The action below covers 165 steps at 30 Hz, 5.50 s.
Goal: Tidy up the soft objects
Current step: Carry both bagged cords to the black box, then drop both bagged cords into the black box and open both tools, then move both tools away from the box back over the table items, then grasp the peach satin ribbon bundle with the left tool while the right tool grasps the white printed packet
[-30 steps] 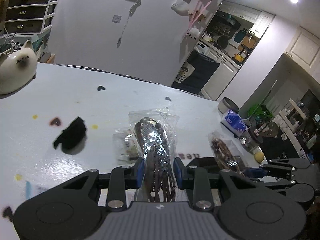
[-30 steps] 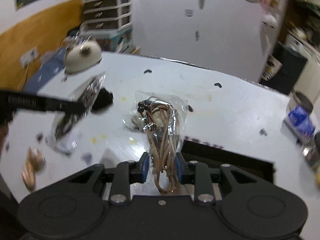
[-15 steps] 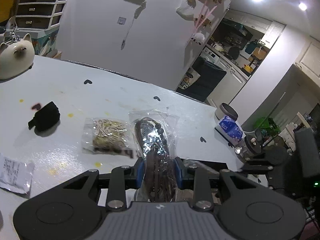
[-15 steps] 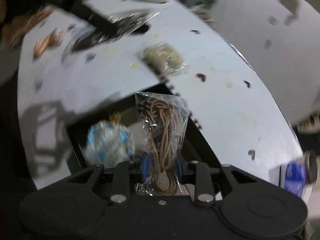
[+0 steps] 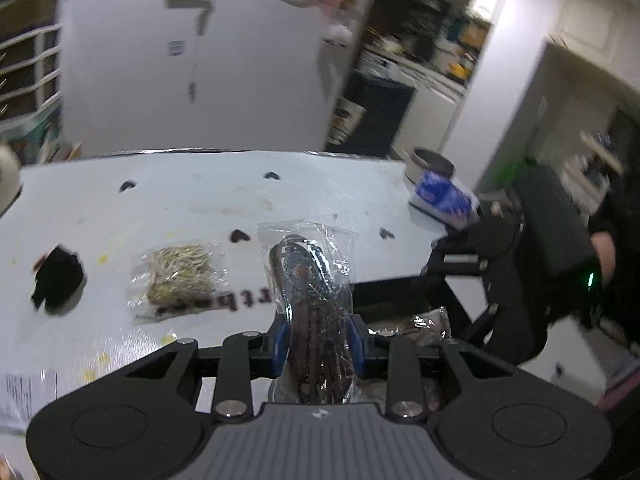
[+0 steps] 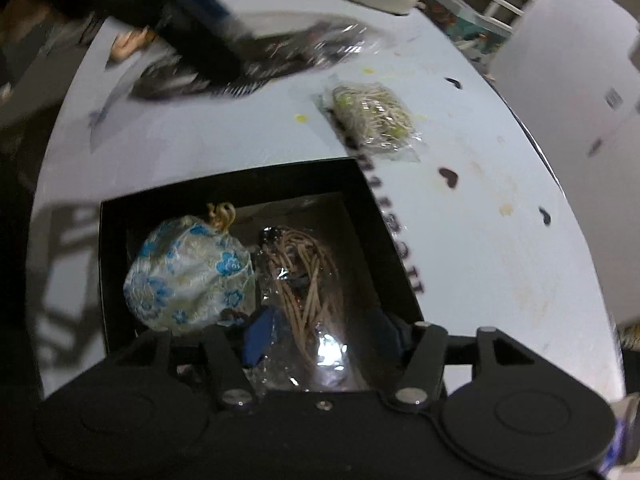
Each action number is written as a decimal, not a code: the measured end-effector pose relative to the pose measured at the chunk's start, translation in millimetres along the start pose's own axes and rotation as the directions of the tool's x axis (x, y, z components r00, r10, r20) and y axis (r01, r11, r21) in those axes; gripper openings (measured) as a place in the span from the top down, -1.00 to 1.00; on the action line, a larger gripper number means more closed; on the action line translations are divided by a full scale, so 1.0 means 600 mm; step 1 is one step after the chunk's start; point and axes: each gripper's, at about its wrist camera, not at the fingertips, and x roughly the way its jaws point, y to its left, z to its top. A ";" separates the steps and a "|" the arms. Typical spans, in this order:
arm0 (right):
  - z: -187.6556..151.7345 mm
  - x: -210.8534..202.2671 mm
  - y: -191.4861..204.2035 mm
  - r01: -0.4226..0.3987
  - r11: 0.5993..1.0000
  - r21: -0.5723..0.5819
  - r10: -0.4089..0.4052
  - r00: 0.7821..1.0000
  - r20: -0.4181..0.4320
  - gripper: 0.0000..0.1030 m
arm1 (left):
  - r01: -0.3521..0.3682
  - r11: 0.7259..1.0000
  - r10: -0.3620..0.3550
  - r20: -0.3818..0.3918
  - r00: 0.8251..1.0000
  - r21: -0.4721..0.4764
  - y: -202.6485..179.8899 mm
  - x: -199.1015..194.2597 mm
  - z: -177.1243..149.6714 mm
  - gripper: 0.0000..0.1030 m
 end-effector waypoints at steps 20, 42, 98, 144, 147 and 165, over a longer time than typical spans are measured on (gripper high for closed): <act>-0.093 -0.063 -0.049 -0.109 0.758 0.643 0.003 0.987 0.163 0.47 | 0.185 0.888 -0.121 -0.175 0.977 0.421 -0.063 0.103 0.033 0.37; -0.173 -0.137 -0.044 -0.100 0.442 0.892 -0.200 0.958 0.206 0.41 | 0.375 0.393 -0.135 -0.350 0.927 0.840 -0.141 0.248 0.020 0.00; -0.170 -0.198 0.153 0.210 0.418 0.884 -0.625 0.773 0.111 -1.00 | -0.134 0.983 0.156 0.174 0.972 -0.129 -0.034 -0.078 -0.088 -1.00; 0.147 -0.064 0.205 0.164 0.449 0.878 -0.587 0.795 0.152 -1.00 | -0.373 0.859 0.366 -0.089 0.926 -0.349 0.348 -0.205 -0.216 -0.95; 0.184 -0.047 0.201 0.146 0.464 0.874 -0.581 0.794 0.176 -1.00 | -0.378 0.854 0.348 -0.148 0.926 -0.358 0.372 -0.193 -0.224 -0.63; 0.395 0.088 0.212 0.118 0.507 0.854 -0.465 0.872 0.155 -1.00 | -0.352 0.895 0.289 -0.247 0.925 -0.274 0.455 -0.184 -0.266 0.53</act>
